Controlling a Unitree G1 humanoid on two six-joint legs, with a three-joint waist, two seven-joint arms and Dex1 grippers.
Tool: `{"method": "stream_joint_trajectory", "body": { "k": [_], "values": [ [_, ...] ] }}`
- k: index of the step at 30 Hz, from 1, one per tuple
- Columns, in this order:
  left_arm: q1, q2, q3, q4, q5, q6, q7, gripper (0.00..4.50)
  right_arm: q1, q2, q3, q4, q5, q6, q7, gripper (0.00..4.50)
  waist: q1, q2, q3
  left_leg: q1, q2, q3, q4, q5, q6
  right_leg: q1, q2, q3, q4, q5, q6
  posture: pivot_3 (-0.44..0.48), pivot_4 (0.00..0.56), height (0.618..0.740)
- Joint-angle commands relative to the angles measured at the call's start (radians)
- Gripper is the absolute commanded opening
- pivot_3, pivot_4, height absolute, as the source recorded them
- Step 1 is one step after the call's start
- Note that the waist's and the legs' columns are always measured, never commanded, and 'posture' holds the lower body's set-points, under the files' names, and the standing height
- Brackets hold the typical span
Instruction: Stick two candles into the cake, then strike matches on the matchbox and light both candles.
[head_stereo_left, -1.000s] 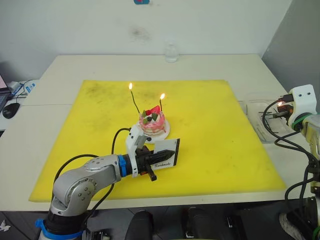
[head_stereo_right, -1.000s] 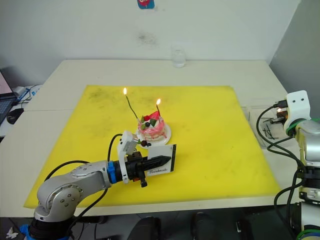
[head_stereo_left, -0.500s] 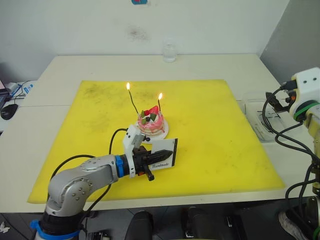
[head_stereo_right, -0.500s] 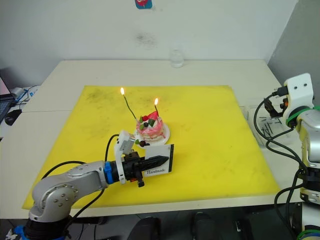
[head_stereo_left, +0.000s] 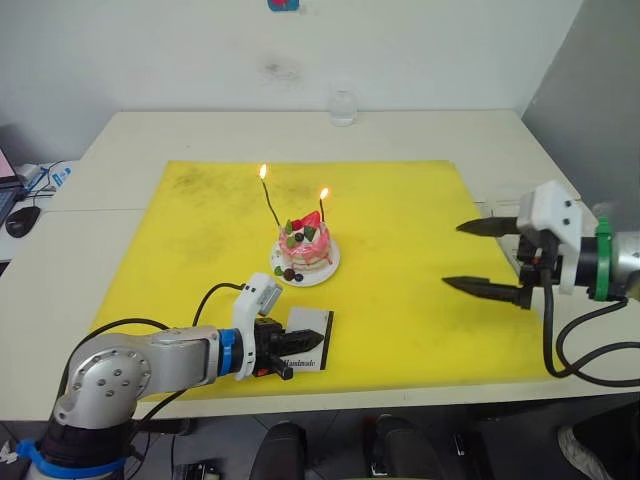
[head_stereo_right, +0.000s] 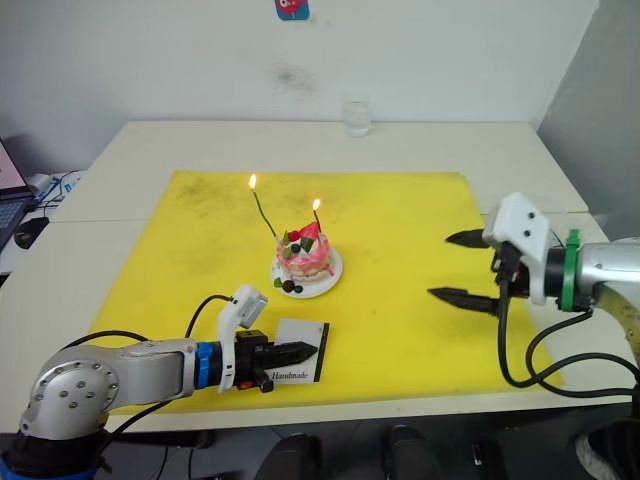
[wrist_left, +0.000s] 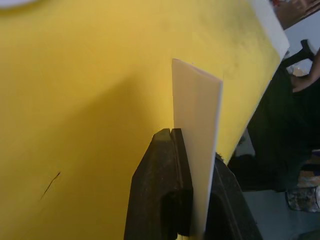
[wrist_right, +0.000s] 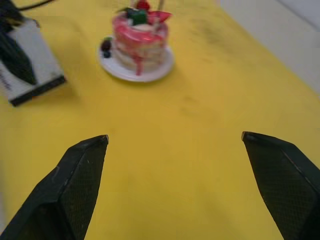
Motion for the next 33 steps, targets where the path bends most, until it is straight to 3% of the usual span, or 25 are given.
{"method": "stream_joint_trajectory", "body": {
  "k": [1,3,12,18,23,27,29,33],
  "values": [
    [-0.028,-0.028,-0.031,0.022,0.044,-0.017,0.05,0.0,-0.007,-0.003,0.026,-0.065,0.047,0.024,0.002,4.48,0.003,0.0,0.0,0.0,0.0,0.0,0.0,0.0,0.0,0.0,0.0,0.0,0.0,0.0,0.0,0.0,0.15,0.74],
    [-0.023,-0.033,-0.039,0.012,0.036,-0.009,0.068,0.0,0.006,-0.001,0.037,-0.094,0.069,0.036,-0.002,4.48,0.006,0.0,0.0,0.0,-0.001,0.0,0.0,0.0,0.0,0.0,0.0,0.0,0.0,0.0,0.0,0.0,0.15,0.74],
    [-0.036,0.015,-0.032,-0.009,0.081,-0.01,0.033,2.63,0.018,-0.002,0.072,-0.127,0.088,0.04,-0.03,4.5,0.012,0.0,0.0,-0.001,0.0,0.0,0.0,0.0,0.0,0.0,-0.001,0.0,-0.001,0.0,0.0,0.0,0.15,0.74],
    [-0.059,0.094,0.014,-0.035,0.031,0.002,-0.007,4.41,0.009,-0.001,0.086,-0.125,0.088,0.034,-0.044,4.5,0.012,0.0,0.0,0.0,-0.001,-0.002,0.0,0.0,0.0,0.0,0.002,-0.002,0.0,0.0,-0.001,0.0,0.15,0.74],
    [-0.036,0.226,0.095,-0.051,0.012,-0.004,-0.078,4.46,0.006,-0.004,0.079,-0.124,0.083,0.019,-0.048,4.5,0.011,0.0,0.0,0.0,0.001,-0.003,-0.001,0.0,0.0,-0.001,0.003,-0.003,0.0,-0.001,-0.003,0.0,0.15,0.74],
    [0.024,0.341,0.184,-0.082,0.085,-0.048,-0.219,4.46,-0.003,-0.009,0.068,-0.114,0.062,-0.023,-0.044,4.5,0.012,-0.001,0.001,-0.001,0.001,-0.002,-0.001,0.0,-0.001,-0.001,0.002,-0.002,-0.001,-0.002,-0.004,0.0,0.15,0.74],
    [0.064,0.394,0.205,-0.109,0.192,-0.136,-0.334,4.46,-0.006,-0.012,0.06,-0.106,0.049,-0.051,-0.04,4.5,0.015,-0.001,0.001,-0.001,0.001,-0.002,-0.002,-0.001,-0.001,-0.001,0.001,-0.002,-0.002,-0.002,-0.004,0.0,0.15,0.74],
    [0.27,0.542,0.267,-0.025,0.668,-0.584,-0.63,4.46,-0.005,-0.051,-0.031,-0.058,0.032,-0.128,0.011,4.5,0.018,0.0,0.002,-0.001,0.001,0.0,-0.002,-0.001,-0.001,-0.002,0.0,-0.002,-0.002,-0.003,-0.005,0.0,0.15,0.74]
  ]
}}
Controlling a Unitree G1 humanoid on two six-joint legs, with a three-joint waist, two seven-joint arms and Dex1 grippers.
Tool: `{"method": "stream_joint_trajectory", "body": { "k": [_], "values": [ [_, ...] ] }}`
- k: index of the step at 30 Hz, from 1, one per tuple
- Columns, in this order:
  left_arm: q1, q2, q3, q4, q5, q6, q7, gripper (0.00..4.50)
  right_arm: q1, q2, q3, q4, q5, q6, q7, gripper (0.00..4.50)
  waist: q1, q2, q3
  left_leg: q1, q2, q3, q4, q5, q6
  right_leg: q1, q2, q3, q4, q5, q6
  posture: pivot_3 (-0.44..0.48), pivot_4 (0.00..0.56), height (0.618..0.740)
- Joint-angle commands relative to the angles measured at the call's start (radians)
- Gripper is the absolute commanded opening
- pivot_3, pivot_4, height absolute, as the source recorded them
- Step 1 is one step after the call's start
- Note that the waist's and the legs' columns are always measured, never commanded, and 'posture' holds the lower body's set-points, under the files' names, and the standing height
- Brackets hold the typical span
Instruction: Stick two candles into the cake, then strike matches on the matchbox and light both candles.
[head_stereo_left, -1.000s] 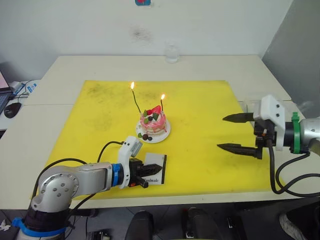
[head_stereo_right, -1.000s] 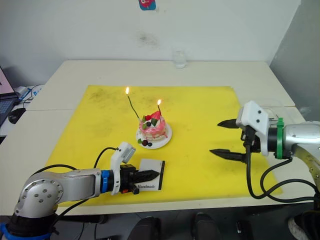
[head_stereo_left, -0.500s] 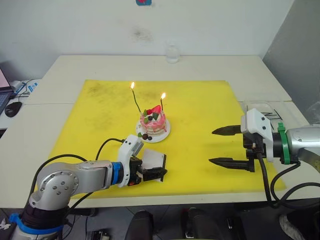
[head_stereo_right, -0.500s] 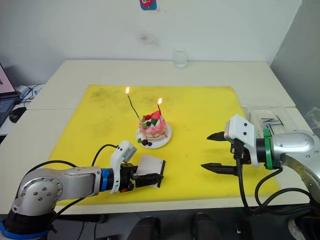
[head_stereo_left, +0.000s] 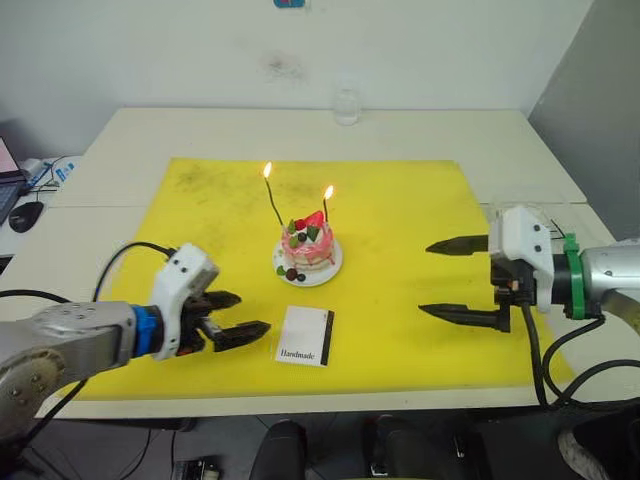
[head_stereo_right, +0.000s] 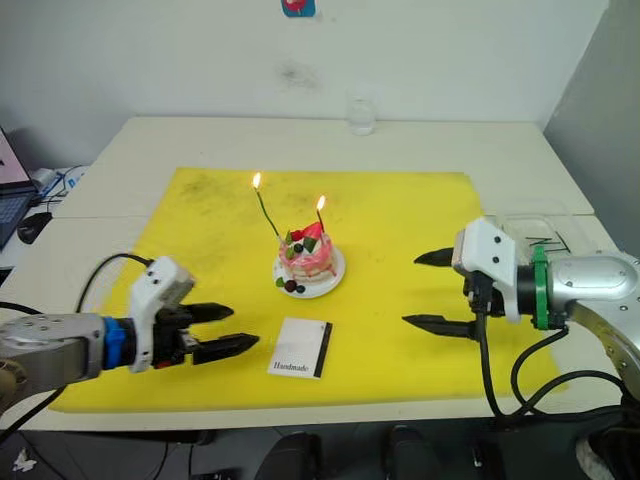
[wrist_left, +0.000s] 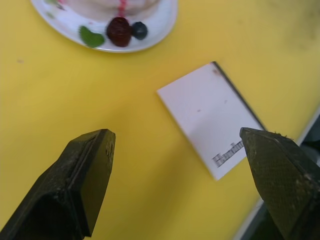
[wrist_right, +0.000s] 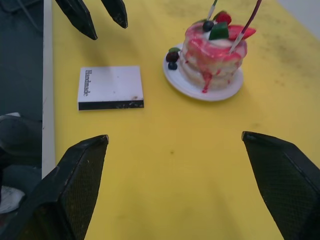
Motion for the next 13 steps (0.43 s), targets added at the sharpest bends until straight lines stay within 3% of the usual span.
{"method": "stream_joint_trajectory", "body": {
  "k": [1,6,13],
  "values": [
    [0.112,0.071,0.093,0.099,0.354,-0.357,-0.209,4.46,-0.004,-0.069,-0.13,0.042,-0.006,-0.07,0.071,4.5,0.005,0.002,0.001,0.0,0.0,0.001,0.0,0.0,0.0,0.0,0.0,0.0,0.0,0.0,-0.001,0.0,0.15,0.74],
    [0.164,0.055,0.187,0.265,0.478,-0.553,-0.385,4.46,0.066,-0.227,-0.282,0.128,0.02,-0.07,0.253,4.5,0.012,0.003,0.002,-0.001,0.001,0.007,-0.001,0.0,0.0,-0.001,-0.003,-0.001,0.0,-0.006,-0.01,0.0,0.15,0.74],
    [0.139,0.034,0.211,0.315,0.47,-0.528,-0.488,4.46,0.118,-0.276,-0.352,0.16,0.012,-0.089,0.323,4.5,0.008,0.003,0.002,-0.001,0.001,0.011,-0.003,-0.001,0.0,-0.002,-0.007,-0.001,-0.001,-0.004,-0.003,0.0,0.15,0.74]
  ]
}}
